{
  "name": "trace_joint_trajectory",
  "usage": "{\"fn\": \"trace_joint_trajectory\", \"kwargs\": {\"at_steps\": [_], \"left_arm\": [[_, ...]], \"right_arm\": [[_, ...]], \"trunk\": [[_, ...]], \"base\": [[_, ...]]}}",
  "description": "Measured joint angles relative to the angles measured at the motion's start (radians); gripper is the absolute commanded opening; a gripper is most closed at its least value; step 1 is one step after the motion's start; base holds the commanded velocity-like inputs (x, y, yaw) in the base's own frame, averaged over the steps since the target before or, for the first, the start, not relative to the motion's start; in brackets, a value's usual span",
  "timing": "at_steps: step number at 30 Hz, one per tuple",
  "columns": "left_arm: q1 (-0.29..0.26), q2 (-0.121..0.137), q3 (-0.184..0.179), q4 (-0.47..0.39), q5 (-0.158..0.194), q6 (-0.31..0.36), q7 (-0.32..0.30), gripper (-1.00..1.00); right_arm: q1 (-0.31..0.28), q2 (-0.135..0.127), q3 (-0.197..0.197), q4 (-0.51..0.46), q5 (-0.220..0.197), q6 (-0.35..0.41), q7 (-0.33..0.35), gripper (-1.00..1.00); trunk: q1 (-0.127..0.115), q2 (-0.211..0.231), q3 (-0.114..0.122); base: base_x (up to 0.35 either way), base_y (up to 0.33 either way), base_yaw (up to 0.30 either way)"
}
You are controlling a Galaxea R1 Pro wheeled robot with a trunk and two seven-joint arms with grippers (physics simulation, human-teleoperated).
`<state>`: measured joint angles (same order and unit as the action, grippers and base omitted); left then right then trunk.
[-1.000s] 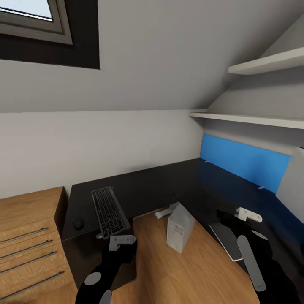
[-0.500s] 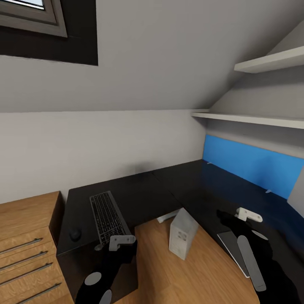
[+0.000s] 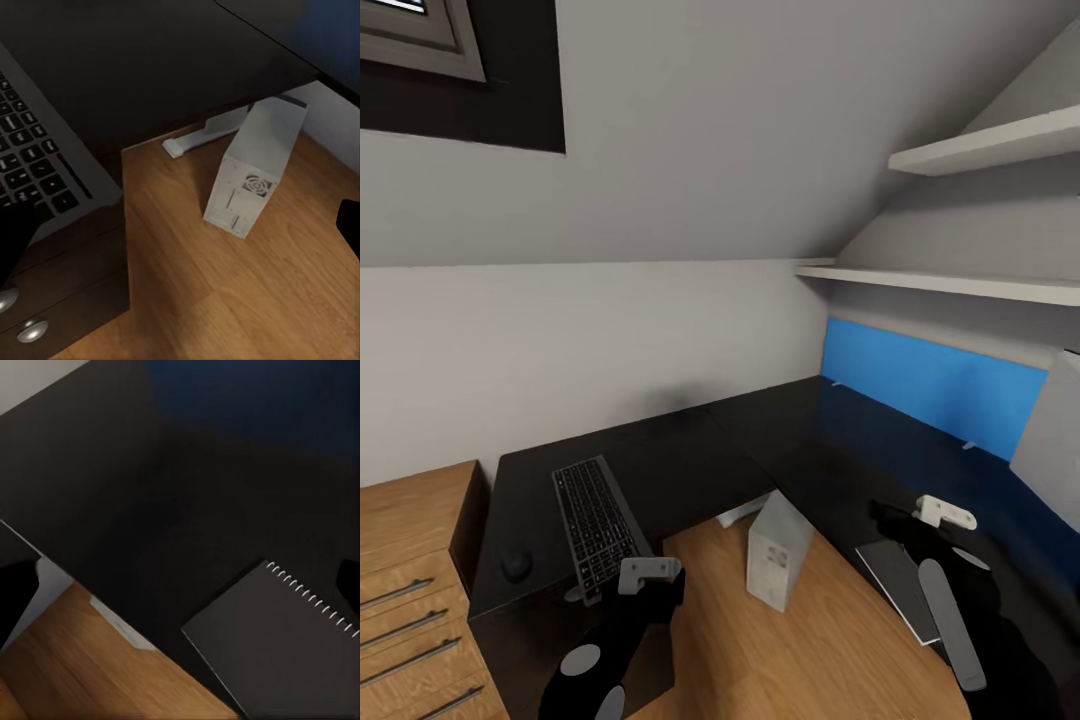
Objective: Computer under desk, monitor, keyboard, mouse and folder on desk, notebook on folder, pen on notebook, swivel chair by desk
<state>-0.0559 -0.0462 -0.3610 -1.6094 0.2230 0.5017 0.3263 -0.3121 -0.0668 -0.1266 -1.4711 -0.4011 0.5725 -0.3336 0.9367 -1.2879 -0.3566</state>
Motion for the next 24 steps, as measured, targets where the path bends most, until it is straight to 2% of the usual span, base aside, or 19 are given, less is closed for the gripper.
{"fn": "trace_joint_trajectory", "kwargs": {"at_steps": [3, 10, 18, 24], "left_arm": [[0.000, 0.000, -0.001, 0.000, 0.000, 0.000, 0.000, 1.00], [0.000, 0.000, -0.001, 0.000, 0.000, 0.000, 0.000, 1.00], [0.000, 0.001, -0.002, 0.000, 0.000, -0.001, 0.000, 1.00], [0.000, 0.001, -0.003, 0.000, 0.000, 0.000, 0.000, 1.00]], "right_arm": [[0.000, 0.015, 0.000, 0.009, 0.000, -0.005, 0.006, 1.00], [0.000, 0.017, -0.001, 0.033, 0.003, -0.008, 0.006, 1.00], [0.000, 0.015, -0.001, 0.092, 0.005, -0.056, 0.006, 1.00], [0.000, 0.012, -0.001, 0.087, 0.005, -0.087, 0.002, 1.00]], "trunk": [[0.000, 0.000, 0.000], [0.000, 0.000, 0.000], [-0.001, 0.000, 0.000], [0.000, 0.000, 0.000]], "base": [[0.000, 0.000, -0.005], [0.021, 0.000, -0.001], [0.241, 0.000, 0.000], [0.170, 0.000, 0.000]]}}
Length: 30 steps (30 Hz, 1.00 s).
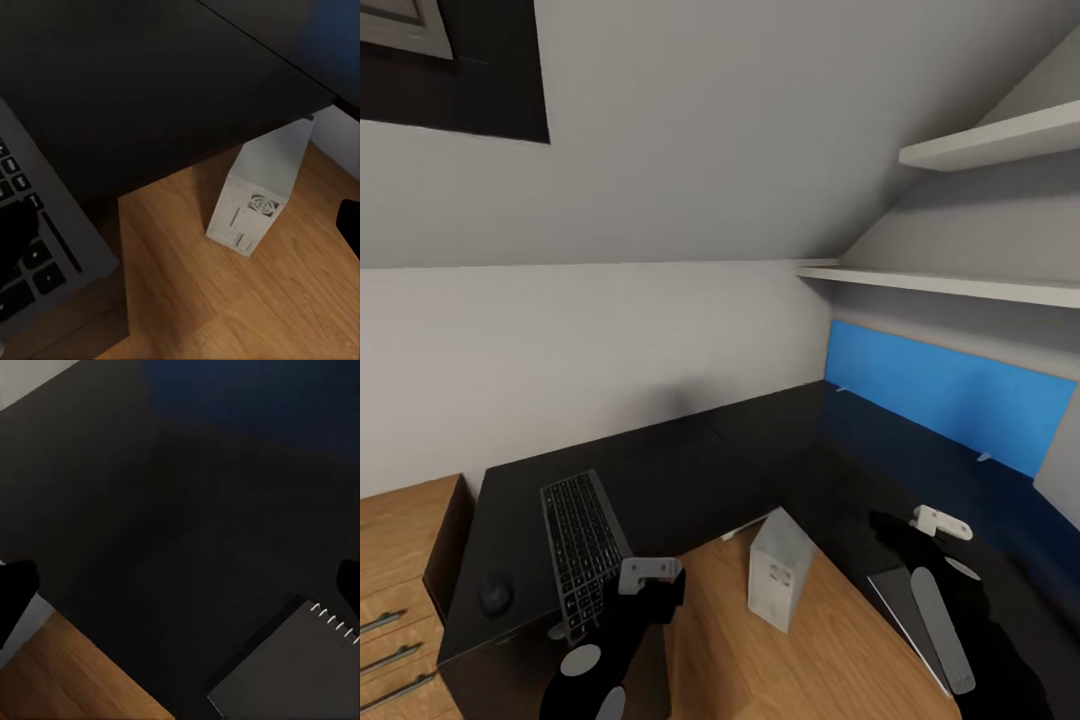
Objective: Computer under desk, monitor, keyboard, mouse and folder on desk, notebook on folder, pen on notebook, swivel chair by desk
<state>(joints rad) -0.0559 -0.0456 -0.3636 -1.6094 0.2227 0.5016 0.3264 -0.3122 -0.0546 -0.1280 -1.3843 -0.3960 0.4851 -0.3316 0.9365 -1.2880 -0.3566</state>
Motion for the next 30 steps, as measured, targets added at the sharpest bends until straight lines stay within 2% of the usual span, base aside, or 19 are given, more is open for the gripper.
{"fn": "trace_joint_trajectory", "kwargs": {"at_steps": [5, 8, 10, 12, 15, 16, 18, 23, 30], "left_arm": [[0.000, 0.000, 0.000, 0.000, 0.000, 0.000, 0.000, 1.00], [0.000, -0.001, 0.000, 0.000, 0.000, 0.000, 0.000, 1.00], [0.000, -0.001, 0.000, 0.000, 0.000, 0.000, 0.000, 1.00], [0.000, 0.000, 0.000, 0.000, 0.000, 0.000, 0.000, 1.00], [0.000, 0.000, -0.001, 0.000, 0.000, 0.000, 0.000, 1.00], [0.000, -0.001, -0.001, 0.000, 0.000, 0.000, 0.000, 1.00], [0.000, -0.001, -0.001, 0.000, 0.000, 0.000, 0.000, 1.00], [0.000, -0.001, -0.001, 0.000, 0.000, 0.000, 0.000, 1.00], [0.000, -0.001, -0.003, 0.000, 0.000, 0.000, 0.000, 1.00]], "right_arm": [[0.000, -0.001, 0.000, 0.002, 0.004, -0.003, -0.001, 1.00], [0.000, -0.002, -0.001, 0.035, 0.005, -0.011, -0.001, 1.00], [-0.002, -0.017, -0.010, 0.116, 0.004, -0.052, 0.000, 1.00], [-0.003, -0.029, -0.012, 0.146, 0.003, -0.070, 0.001, 1.00], [-0.006, -0.061, -0.017, 0.194, -0.001, -0.090, 0.003, 1.00], [-0.007, -0.077, -0.024, 0.212, -0.003, -0.095, 0.003, 1.00], [-0.008, -0.090, -0.036, 0.226, -0.005, -0.099, 0.004, 1.00], [-0.018, -0.108, -0.088, 0.263, -0.007, -0.103, 0.009, 1.00], [-0.041, -0.114, -0.114, 0.319, -0.008, -0.104, 0.040, 1.00]], "trunk": [[0.000, 0.000, 0.000], [0.000, 0.000, 0.000], [0.000, 0.000, 0.000], [0.000, 0.000, 0.000], [0.000, 0.000, 0.000], [0.000, 0.000, 0.000], [0.000, 0.000, 0.000], [0.000, 0.000, 0.000], [0.000, 0.000, 0.000]], "base": [[0.011, 0.000, 0.000], [0.002, 0.000, 0.000], [0.000, 0.000, 0.000], [0.000, 0.000, 0.000], [0.000, 0.000, 0.000], [0.000, 0.000, 0.000], [0.000, 0.000, 0.000], [0.000, 0.000, 0.000], [0.000, 0.000, 0.000]]}}
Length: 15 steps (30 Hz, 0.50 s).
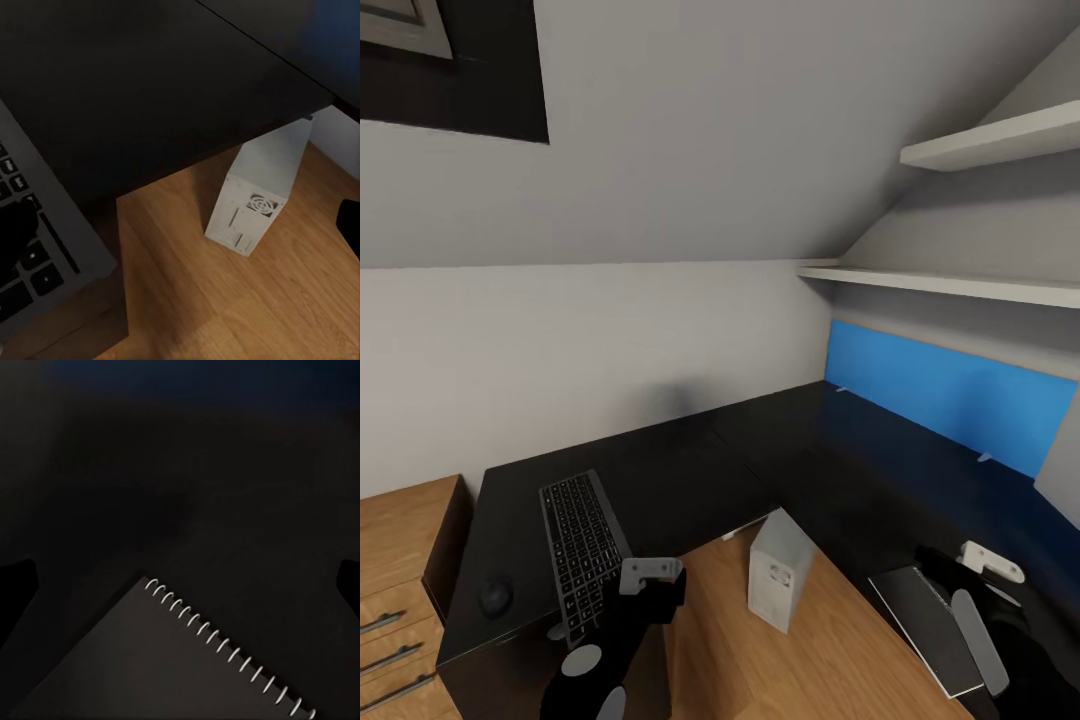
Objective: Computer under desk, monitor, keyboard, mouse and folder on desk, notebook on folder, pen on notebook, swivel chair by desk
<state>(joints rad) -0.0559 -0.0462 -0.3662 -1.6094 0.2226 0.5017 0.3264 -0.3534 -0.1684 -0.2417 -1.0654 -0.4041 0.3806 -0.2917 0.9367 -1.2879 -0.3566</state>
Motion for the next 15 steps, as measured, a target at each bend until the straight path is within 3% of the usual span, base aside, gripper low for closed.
{"fn": "trace_joint_trajectory", "kwargs": {"at_steps": [9, 13, 15], "left_arm": [[0.000, 0.000, 0.000, 0.000, 0.000, 0.000, 0.000, 1.00], [0.000, 0.000, 0.000, 0.000, 0.000, 0.000, 0.000, 1.00], [0.000, 0.000, -0.001, 0.000, 0.000, 0.000, 0.000, 1.00]], "right_arm": [[-0.031, -0.008, -0.006, 0.080, -0.009, 0.000, 0.045, 1.00], [-0.037, -0.019, -0.006, 0.099, -0.037, -0.001, 0.076, 1.00], [-0.039, -0.033, -0.006, 0.113, -0.073, -0.001, 0.100, 1.00]], "trunk": [[0.000, 0.000, 0.000], [0.000, 0.000, 0.000], [0.000, 0.000, 0.000]], "base": [[0.000, 0.000, 0.000], [0.000, 0.000, 0.000], [0.000, 0.000, 0.000]]}}
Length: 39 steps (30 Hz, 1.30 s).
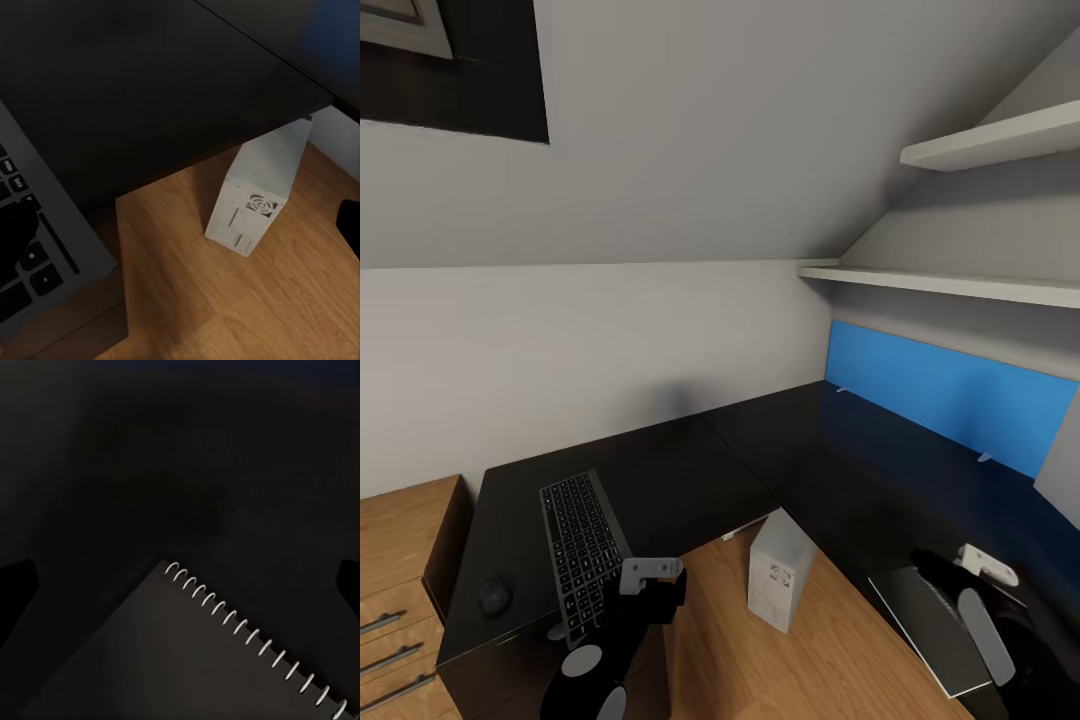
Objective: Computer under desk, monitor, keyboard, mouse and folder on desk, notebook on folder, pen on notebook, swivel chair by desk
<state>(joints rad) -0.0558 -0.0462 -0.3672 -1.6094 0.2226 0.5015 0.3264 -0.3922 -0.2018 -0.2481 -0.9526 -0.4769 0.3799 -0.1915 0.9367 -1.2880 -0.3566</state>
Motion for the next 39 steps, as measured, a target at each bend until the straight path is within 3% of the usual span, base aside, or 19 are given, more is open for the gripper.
{"fn": "trace_joint_trajectory", "kwargs": {"at_steps": [5, 9, 17, 39], "left_arm": [[0.000, -0.002, -0.011, -0.005, 0.000, 0.000, 0.000, 1.00], [0.000, -0.004, -0.036, -0.007, 0.000, -0.001, 0.000, 1.00], [0.000, -0.006, -0.052, -0.008, 0.000, -0.001, 0.002, 1.00], [0.000, -0.006, -0.054, -0.008, 0.000, -0.001, 0.003, 1.00]], "right_arm": [[-0.001, -0.014, 0.000, 0.010, -0.047, 0.000, 0.014, 1.00], [-0.001, -0.019, -0.005, 0.012, -0.058, 0.000, 0.016, 1.00], [-0.002, -0.027, -0.028, 0.012, -0.063, 0.000, 0.017, 1.00], [-0.002, -0.031, -0.050, 0.026, -0.070, 0.011, 0.016, 1.00]], "trunk": [[0.000, 0.000, 0.000], [0.008, -0.014, -0.006], [0.038, -0.070, -0.031], [0.123, -0.224, -0.100]], "base": [[0.000, 0.000, 0.000], [0.000, 0.000, 0.000], [0.000, 0.000, 0.000], [0.000, 0.000, 0.000]]}}
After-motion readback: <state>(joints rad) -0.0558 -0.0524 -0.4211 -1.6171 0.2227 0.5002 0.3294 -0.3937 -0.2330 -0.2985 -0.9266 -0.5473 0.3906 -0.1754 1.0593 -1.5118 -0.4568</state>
